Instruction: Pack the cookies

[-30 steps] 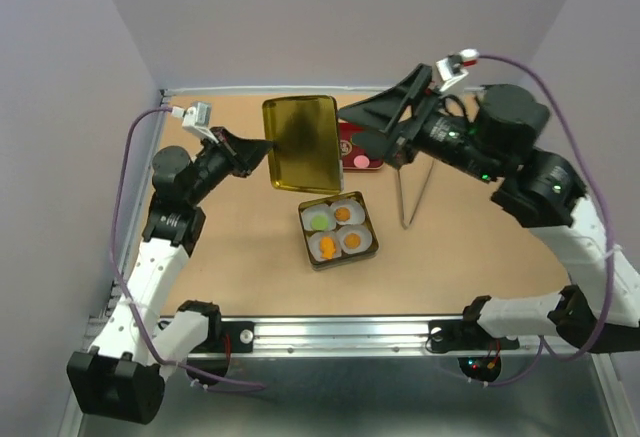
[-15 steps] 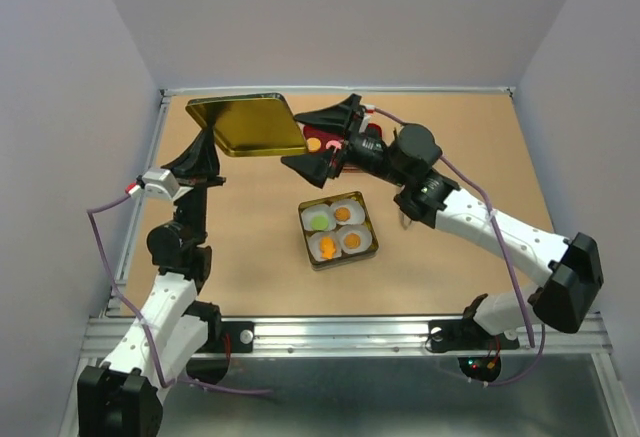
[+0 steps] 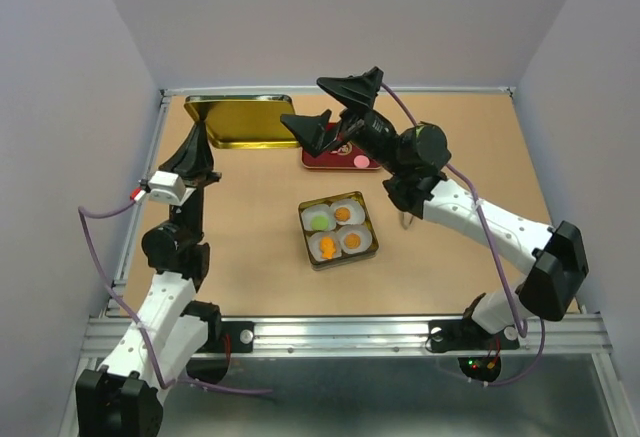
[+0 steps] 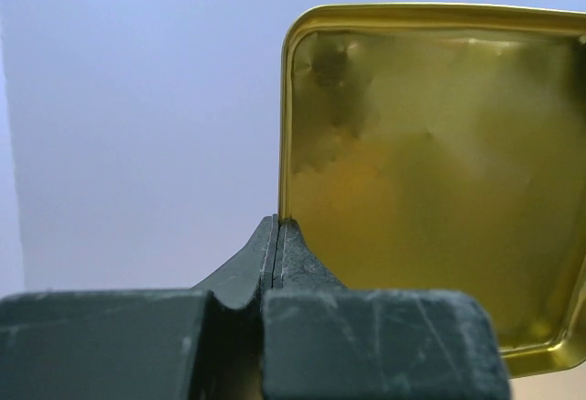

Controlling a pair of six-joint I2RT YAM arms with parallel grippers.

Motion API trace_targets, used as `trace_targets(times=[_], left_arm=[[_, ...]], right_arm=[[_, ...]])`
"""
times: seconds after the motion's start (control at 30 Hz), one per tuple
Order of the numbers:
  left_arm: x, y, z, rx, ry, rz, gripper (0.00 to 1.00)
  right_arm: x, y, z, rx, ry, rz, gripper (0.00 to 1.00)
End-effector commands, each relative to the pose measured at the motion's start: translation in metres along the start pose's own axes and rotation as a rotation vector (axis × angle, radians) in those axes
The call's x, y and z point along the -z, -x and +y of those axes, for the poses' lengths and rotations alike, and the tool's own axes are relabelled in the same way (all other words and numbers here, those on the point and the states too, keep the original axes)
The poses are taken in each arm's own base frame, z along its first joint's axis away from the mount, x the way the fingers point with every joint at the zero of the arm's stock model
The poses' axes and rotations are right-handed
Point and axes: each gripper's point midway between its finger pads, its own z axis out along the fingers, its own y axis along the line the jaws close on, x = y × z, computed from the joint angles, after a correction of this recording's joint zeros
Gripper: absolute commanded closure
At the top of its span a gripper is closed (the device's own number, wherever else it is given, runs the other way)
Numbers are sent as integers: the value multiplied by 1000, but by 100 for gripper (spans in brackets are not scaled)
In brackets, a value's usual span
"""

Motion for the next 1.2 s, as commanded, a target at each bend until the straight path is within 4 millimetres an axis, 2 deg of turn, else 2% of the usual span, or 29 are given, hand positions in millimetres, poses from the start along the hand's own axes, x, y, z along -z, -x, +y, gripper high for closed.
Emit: trace_targets(times=[0.0,0.03,0.17,0.27,0.43,0.5,0.63,0.67,0.77,1.0,1.07,1.1,1.13,1.17], left_arm=[[3,161,-9,-100,-21,-541,100],[5,169,-10,-118,-23,-563,100],[4,195,-16,-184,-46,-614,100],[-2,197,-29,-260,-114,-603,100],[1,199,-57,-341,-265,-598,100],[2,195,-60,-346,-291,-582,100],[4,193,-67,-341,-328,-583,100],[3,192,-66,-347,-327,-577,100],[-3,184,-64,-385,-315,-550,100],[-13,160,-56,-415,-286,-482,100],[-14,157,-54,-413,-277,-469,100],[-15,156,-50,-406,-255,-462,96],[-16,154,-48,-403,-244,-457,82],[-17,153,-45,-405,-231,-450,73]], right_arm=[[7,1,20,-294,72,17,0],[9,4,12,-306,57,9,0],[16,11,3,-366,44,-20,0],[13,11,-1,-379,40,-2,0],[-6,6,-4,-379,35,88,1],[-10,5,-4,-376,37,105,5],[-16,2,-11,-373,25,147,28],[-16,2,-15,-379,20,150,39],[-12,-1,-19,-380,8,166,59],[3,-18,-15,-342,-3,224,77],[5,-19,-16,-339,-7,225,88],[7,-19,-18,-337,-10,222,91],[10,-17,-20,-341,-14,210,99],[12,-17,-21,-344,-15,204,100]])
